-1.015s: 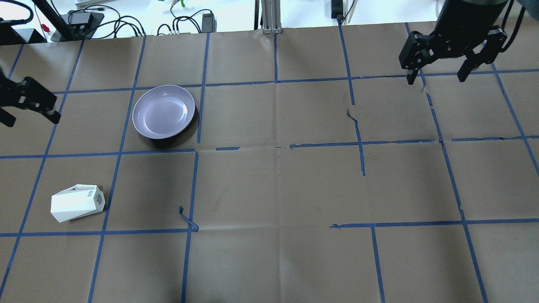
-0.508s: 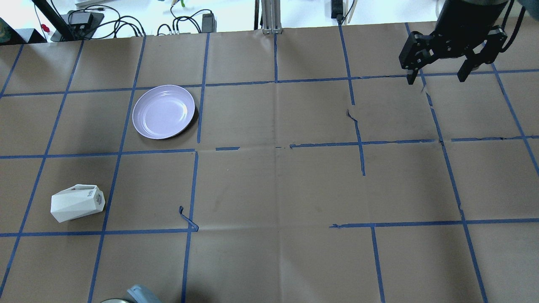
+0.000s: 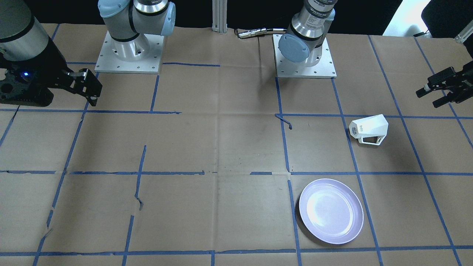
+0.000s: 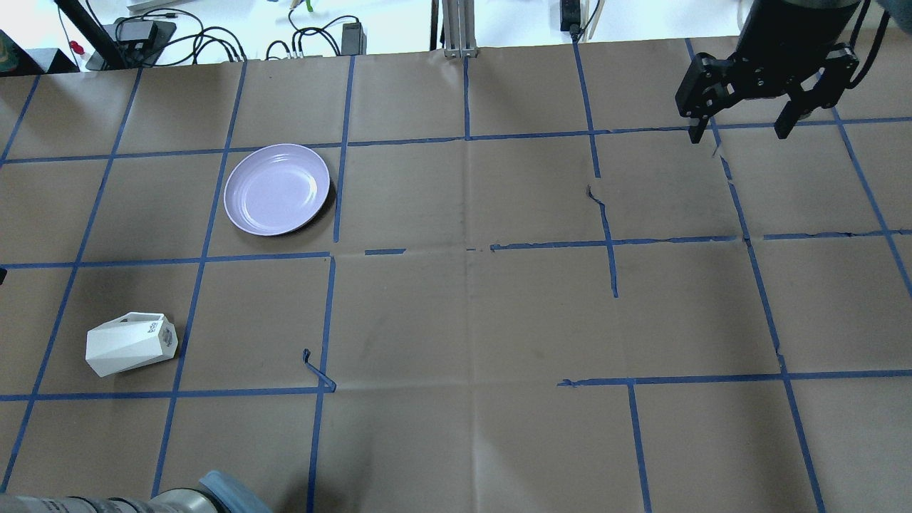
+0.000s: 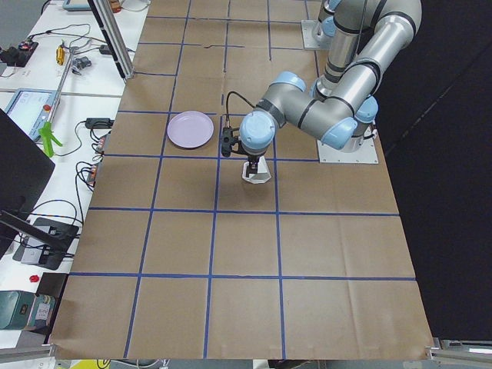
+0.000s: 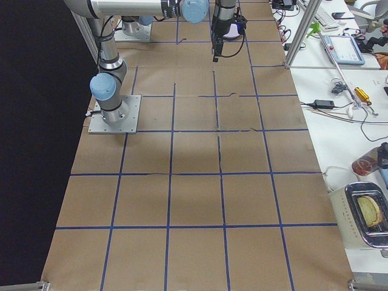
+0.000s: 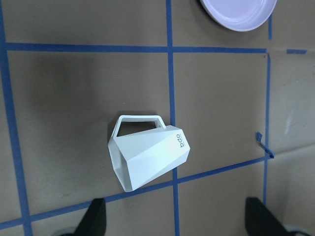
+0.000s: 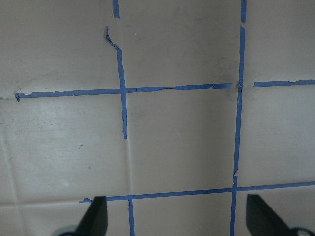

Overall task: Flip cup and place on plate
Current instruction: 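Lower the left gripper onto the lying white mug and grasp it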

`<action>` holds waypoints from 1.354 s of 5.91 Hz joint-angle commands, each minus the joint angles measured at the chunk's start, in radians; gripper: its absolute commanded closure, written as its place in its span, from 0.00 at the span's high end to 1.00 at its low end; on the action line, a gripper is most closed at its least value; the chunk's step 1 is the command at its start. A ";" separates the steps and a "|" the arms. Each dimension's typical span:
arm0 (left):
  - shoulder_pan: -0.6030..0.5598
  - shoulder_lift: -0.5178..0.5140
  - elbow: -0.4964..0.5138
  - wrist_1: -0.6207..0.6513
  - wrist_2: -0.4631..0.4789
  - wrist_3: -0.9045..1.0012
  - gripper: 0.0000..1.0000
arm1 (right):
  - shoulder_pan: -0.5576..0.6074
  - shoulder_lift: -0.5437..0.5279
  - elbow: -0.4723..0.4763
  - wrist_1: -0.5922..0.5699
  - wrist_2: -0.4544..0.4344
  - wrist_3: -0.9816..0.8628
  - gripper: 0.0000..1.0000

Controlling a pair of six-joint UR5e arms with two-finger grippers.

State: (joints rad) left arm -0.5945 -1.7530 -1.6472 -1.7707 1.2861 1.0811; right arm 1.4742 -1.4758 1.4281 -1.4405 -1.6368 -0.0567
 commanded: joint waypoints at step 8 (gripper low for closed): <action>0.156 -0.477 -0.002 -0.367 -0.200 0.370 0.99 | 0.000 0.000 0.000 0.000 0.000 0.000 1.00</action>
State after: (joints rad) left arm -0.4399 -2.2111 -1.6489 -2.0979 1.0971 1.4442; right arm 1.4742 -1.4757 1.4281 -1.4405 -1.6367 -0.0567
